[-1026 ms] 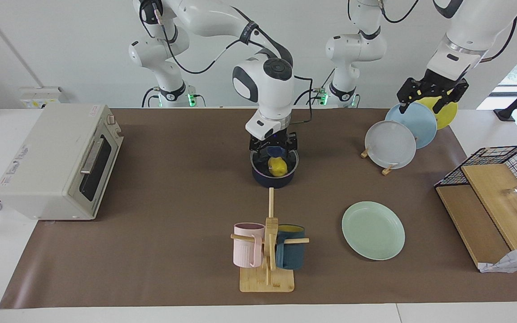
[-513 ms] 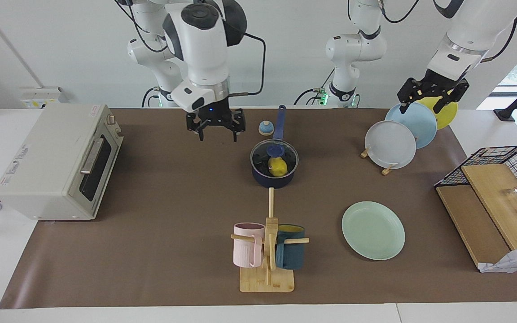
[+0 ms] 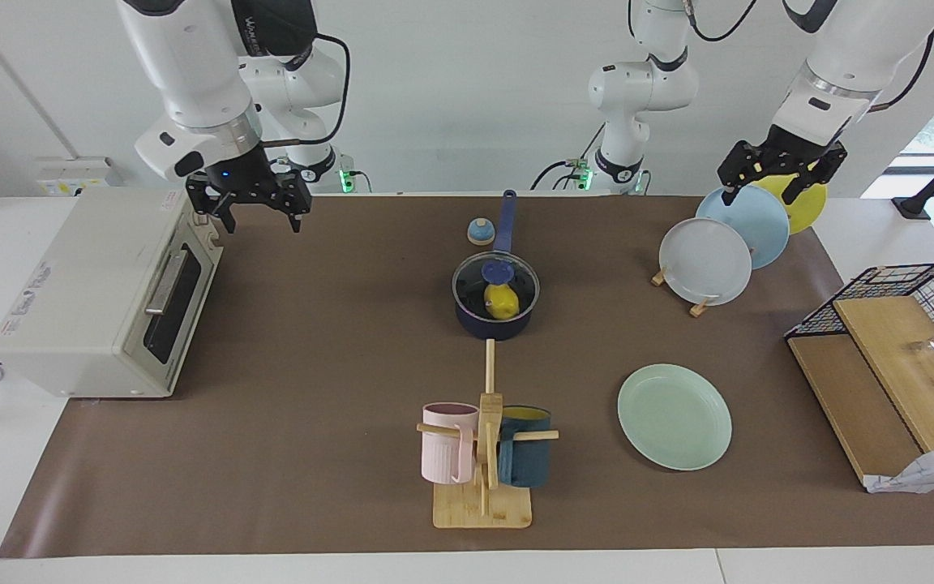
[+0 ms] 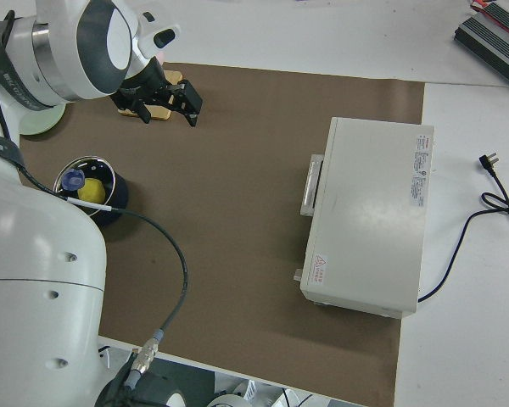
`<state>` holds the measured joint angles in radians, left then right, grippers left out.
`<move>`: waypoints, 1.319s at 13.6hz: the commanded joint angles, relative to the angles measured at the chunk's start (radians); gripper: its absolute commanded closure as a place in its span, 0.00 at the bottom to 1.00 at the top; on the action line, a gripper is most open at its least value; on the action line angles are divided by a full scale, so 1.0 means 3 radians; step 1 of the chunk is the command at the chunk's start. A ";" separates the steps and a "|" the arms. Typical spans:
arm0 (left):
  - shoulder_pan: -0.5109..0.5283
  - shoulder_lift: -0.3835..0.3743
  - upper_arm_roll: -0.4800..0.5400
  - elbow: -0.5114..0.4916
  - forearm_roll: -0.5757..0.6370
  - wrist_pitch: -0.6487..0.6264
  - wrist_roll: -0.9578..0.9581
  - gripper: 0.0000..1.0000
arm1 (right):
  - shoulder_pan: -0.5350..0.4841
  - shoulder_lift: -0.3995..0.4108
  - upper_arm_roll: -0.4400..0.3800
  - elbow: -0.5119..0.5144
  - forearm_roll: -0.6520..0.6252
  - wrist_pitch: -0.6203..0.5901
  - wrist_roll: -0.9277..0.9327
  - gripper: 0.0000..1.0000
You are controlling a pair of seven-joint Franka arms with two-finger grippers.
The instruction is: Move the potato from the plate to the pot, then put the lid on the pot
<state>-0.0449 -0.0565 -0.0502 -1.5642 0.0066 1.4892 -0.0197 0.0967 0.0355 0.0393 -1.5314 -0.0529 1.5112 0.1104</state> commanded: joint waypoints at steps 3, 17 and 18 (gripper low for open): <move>0.0053 -0.0098 -0.0047 -0.0088 -0.0002 -0.0060 -0.0077 0.00 | -0.0235 -0.0195 -0.0039 -0.0315 -0.0095 0.0142 -0.0439 0.00; 0.0043 -0.0307 -0.0037 -0.0200 -0.0002 -0.0045 -0.0052 0.00 | -0.0445 -0.0292 -0.0060 -0.0397 -0.0054 0.0025 -0.0557 0.00; 0.0037 -0.0358 -0.0037 -0.0317 -0.0002 0.0041 -0.0042 0.00 | -0.0445 -0.0292 -0.0054 -0.0397 -0.0049 0.0005 -0.0557 0.00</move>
<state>-0.0428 -0.1150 -0.0520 -1.5813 0.0066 1.4760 -0.0346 -0.0315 -0.0299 0.0171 -1.6357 -0.0701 1.5211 -0.0314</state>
